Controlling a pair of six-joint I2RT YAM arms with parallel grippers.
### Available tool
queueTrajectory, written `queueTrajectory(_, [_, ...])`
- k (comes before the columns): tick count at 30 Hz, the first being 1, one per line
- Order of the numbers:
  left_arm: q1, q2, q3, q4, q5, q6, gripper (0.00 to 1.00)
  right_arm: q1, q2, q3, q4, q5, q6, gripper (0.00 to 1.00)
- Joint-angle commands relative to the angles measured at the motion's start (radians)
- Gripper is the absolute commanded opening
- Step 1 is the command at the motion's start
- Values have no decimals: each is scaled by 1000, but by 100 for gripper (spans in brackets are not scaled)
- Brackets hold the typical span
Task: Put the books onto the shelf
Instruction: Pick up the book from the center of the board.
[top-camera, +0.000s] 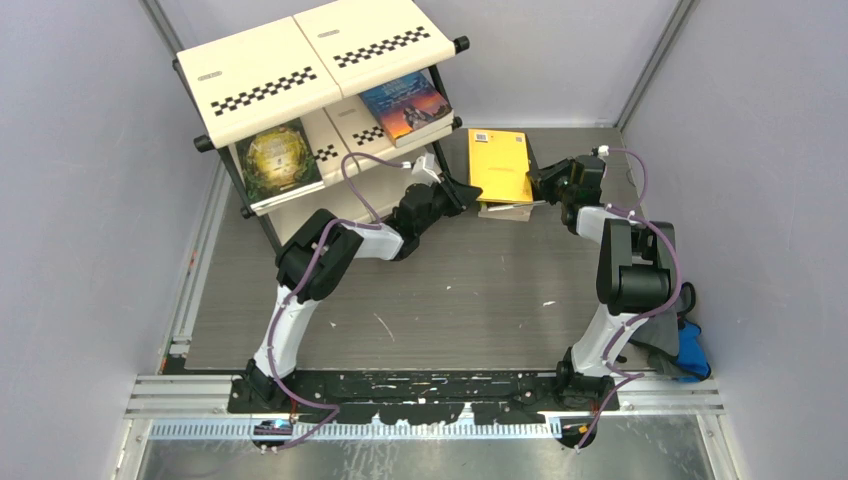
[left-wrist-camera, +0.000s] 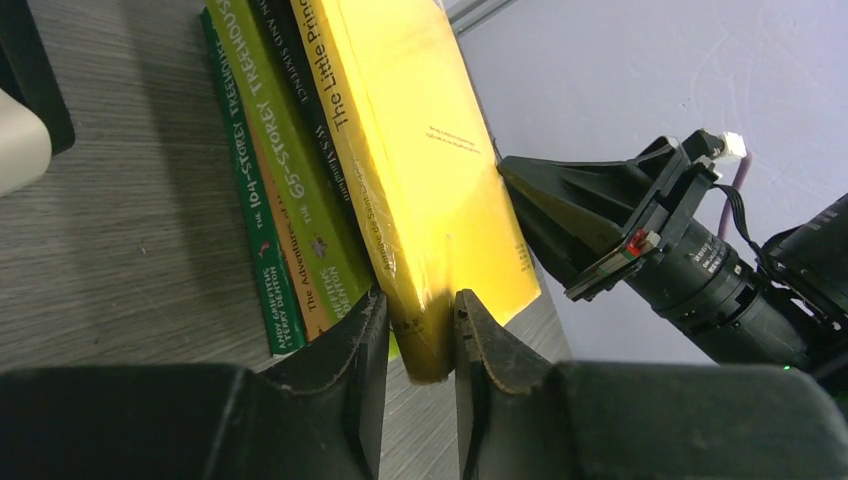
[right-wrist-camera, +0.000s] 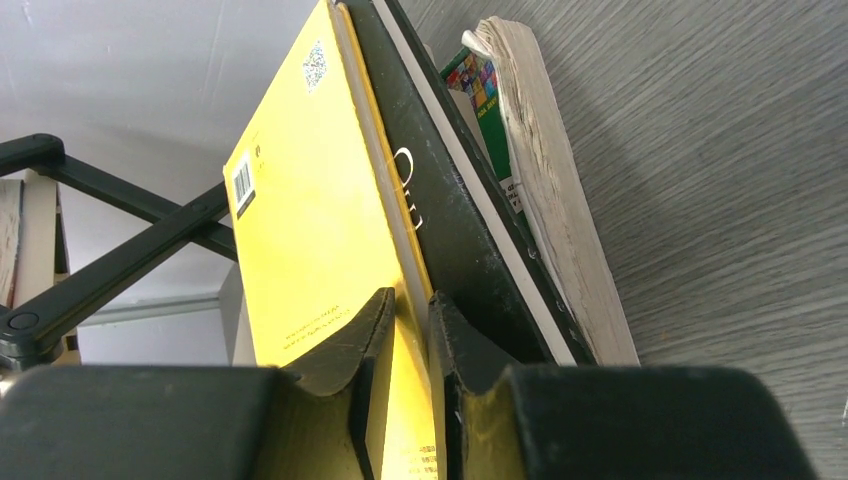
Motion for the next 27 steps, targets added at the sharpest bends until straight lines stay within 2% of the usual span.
queueTrajectory(1, [4, -2, 46, 103, 81, -24, 15, 18, 14, 31, -34, -84, -17, 25])
queueTrajectory(5, [4, -23, 16, 129, 73, -29, 0, 19, -4, 19, -43, -67, -21, 26])
queueTrajectory(8, [4, -48, -24, 155, 60, -33, 0, 19, -26, 6, -58, -45, -25, 30])
queueTrajectory(16, [-2, -122, -156, 234, 17, -47, 0, 18, -104, -53, -77, 6, -25, 50])
queueTrajectory(27, [-32, -221, -224, 211, -78, -50, 0, 18, -280, -229, -93, 102, -25, 56])
